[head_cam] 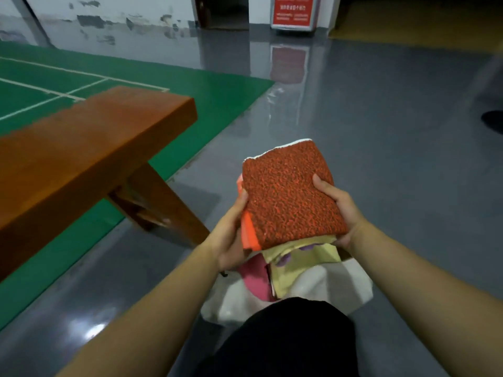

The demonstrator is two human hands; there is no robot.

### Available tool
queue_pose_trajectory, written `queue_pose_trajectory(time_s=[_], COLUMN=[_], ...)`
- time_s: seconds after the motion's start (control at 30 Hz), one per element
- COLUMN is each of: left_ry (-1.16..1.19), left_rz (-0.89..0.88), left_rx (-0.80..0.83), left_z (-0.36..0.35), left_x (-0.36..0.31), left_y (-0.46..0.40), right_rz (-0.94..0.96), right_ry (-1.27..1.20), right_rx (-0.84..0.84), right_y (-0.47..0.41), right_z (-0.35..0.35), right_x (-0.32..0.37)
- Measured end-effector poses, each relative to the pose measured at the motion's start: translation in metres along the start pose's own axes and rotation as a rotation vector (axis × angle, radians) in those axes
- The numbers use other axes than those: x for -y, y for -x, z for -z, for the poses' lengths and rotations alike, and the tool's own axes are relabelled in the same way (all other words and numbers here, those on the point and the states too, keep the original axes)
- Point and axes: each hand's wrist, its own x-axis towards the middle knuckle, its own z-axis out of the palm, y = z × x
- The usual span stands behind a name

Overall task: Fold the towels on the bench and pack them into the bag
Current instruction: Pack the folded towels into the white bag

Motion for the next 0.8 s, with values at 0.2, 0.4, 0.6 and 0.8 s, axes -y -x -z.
queue_pose_trajectory(time_s=[0.2, 0.4, 0.6, 0.8], left_ry=[0.077, 0.043, -0.396, -0.626], left_rz=[0.092, -0.001, 0.144, 0.100], left_rx=[0.028, -0.196, -0.127, -0.050], left_z=[0.001, 0.036, 0.067, 0.069], left_x=[0.052, 0.056, 0.106, 0.110], left_y=[-0.036, -0.072, -0.088, -0.079], right_rz=[-0.028, -0.119, -0.189, -0.267], right_ry=[-0.075, 0.066, 0.339, 0.421], right_rx=[-0.012, -0.109, -0.198, -0.132], right_y=[-0.019, -0.036, -0.026, -0.010], right_z=[0.031, 0.084, 0.128, 0.146], right_x=[-0.011, -0.041, -0.084, -0.083])
